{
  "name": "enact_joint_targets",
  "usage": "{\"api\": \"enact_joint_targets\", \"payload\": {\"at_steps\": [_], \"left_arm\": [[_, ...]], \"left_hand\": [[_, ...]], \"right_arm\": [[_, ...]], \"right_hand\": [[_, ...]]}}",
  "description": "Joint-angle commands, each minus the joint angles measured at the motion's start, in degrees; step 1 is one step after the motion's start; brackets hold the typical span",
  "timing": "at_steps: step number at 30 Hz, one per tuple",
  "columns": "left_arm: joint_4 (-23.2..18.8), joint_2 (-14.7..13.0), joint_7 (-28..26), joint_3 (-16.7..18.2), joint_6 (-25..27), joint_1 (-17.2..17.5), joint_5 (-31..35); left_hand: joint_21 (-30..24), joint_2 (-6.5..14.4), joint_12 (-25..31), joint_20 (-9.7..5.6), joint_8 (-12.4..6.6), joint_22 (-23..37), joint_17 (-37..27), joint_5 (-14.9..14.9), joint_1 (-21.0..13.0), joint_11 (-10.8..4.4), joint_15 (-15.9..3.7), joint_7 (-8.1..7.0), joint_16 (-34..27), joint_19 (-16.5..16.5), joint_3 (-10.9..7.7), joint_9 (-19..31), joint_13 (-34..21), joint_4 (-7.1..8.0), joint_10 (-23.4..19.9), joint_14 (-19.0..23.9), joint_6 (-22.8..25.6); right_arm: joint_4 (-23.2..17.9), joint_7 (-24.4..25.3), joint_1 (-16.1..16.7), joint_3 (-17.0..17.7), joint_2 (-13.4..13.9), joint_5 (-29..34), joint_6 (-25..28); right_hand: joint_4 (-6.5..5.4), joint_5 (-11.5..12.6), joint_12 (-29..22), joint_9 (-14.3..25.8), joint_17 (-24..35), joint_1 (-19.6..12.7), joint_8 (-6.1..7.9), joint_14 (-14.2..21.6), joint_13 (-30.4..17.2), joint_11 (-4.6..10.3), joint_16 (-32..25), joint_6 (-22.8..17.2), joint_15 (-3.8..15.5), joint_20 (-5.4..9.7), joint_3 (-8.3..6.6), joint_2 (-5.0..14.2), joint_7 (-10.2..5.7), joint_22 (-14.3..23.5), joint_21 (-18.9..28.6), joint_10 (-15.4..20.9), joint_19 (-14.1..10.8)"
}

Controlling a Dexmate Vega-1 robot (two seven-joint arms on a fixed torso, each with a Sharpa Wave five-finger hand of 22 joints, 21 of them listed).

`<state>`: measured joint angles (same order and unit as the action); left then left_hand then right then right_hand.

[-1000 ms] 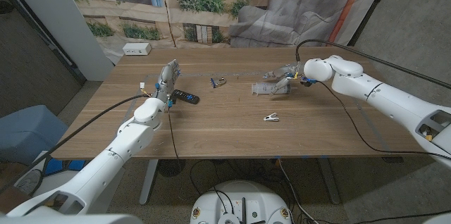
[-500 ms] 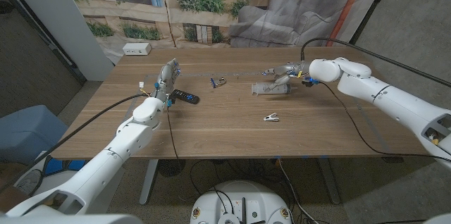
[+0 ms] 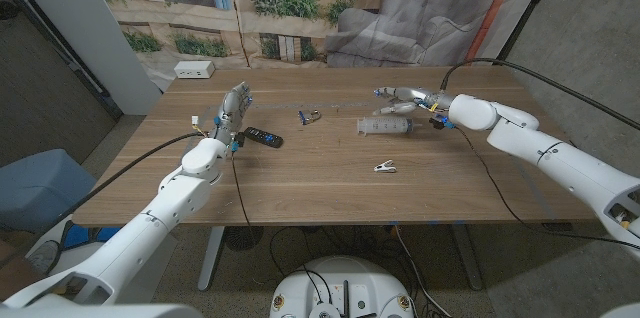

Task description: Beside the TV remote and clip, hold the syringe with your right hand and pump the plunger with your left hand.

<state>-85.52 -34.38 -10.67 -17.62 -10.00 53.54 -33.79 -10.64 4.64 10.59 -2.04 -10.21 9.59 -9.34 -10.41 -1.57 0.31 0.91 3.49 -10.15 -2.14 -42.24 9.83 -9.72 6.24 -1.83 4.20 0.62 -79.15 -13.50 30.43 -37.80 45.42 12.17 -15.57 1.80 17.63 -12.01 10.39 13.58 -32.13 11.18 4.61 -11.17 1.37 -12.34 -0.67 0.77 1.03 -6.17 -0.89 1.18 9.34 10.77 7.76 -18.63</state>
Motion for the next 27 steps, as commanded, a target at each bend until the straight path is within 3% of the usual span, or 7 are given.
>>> {"api": "enact_joint_targets", "payload": {"at_steps": [1, 11, 18, 27], "left_arm": [[0.7, -0.6, 2.1, 0.9, -1.7, 0.4, -1.1], [2.4, -1.0, 5.0, 1.5, -2.8, -0.2, -2.6], [5.7, 0.6, 6.7, 0.8, -4.7, -1.8, -2.7], [8.6, 1.7, 8.3, 0.5, -7.1, -3.1, -2.8]], "left_hand": [[-0.1, 4.5, 0.2, -2.85, -0.23, 0.0, -0.2, -0.3, 0.3, 0.08, -0.06, 0.28, 0.2, 0.0, -0.13, 0.1, -0.2, 0.14, -0.1, -0.3, 0.4], [-0.3, 4.4, 0.3, -2.83, -0.18, 0.0, -0.1, -0.3, 0.2, 0.23, -0.28, 0.27, 0.1, -0.4, -0.19, 0.1, -0.2, 0.01, -0.4, 0.0, 0.3], [-0.2, 4.4, 0.3, -2.84, -0.19, 0.1, -0.1, -0.3, 0.2, 0.17, -0.29, 0.26, 0.0, -0.3, -0.20, 0.1, -0.2, -0.06, -0.5, 0.2, 0.4], [0.0, 4.2, 0.1, -3.00, -0.10, 0.1, -0.1, -0.3, 0.1, 0.26, -0.18, 0.27, 0.3, 0.4, -0.17, 0.1, -0.2, -0.21, -0.1, -0.3, 0.2]], "right_arm": [[-0.7, 6.4, 5.0, 4.3, -1.0, -8.1, 1.5], [-4.3, 11.0, 9.3, 7.3, -2.1, -14.0, 5.9], [-7.1, 12.6, 12.3, 9.3, -2.6, -19.2, 8.5], [-5.7, 15.3, 14.5, 11.0, -5.5, -24.8, 6.1]], "right_hand": [[-0.61, -0.6, 0.8, -0.1, -0.1, 1.2, -0.46, -1.5, 0.0, 0.10, 0.5, 1.0, -0.17, 0.25, 0.44, 0.44, 0.26, 0.1, -0.5, -1.5, 1.5], [-2.67, -2.5, 1.2, -0.2, -0.5, 6.1, -0.55, -3.2, 0.3, -0.12, 0.8, 1.6, -0.50, -0.18, 1.74, 1.65, 1.23, 0.1, -1.4, -2.6, 8.6], [-3.41, -3.3, 1.2, -0.2, -0.8, 8.1, -0.56, -4.1, 0.4, -0.45, 0.9, 1.7, -1.52, -0.14, 2.27, 2.07, 1.95, 0.1, -1.4, -2.9, 11.8], [-4.97, -4.1, 1.6, -0.2, -0.7, 11.2, -0.81, -6.7, 0.5, -0.92, 1.4, 2.8, -1.92, 0.24, 2.59, 3.89, 2.63, 0.2, -1.0, -4.5, 13.6]]}}
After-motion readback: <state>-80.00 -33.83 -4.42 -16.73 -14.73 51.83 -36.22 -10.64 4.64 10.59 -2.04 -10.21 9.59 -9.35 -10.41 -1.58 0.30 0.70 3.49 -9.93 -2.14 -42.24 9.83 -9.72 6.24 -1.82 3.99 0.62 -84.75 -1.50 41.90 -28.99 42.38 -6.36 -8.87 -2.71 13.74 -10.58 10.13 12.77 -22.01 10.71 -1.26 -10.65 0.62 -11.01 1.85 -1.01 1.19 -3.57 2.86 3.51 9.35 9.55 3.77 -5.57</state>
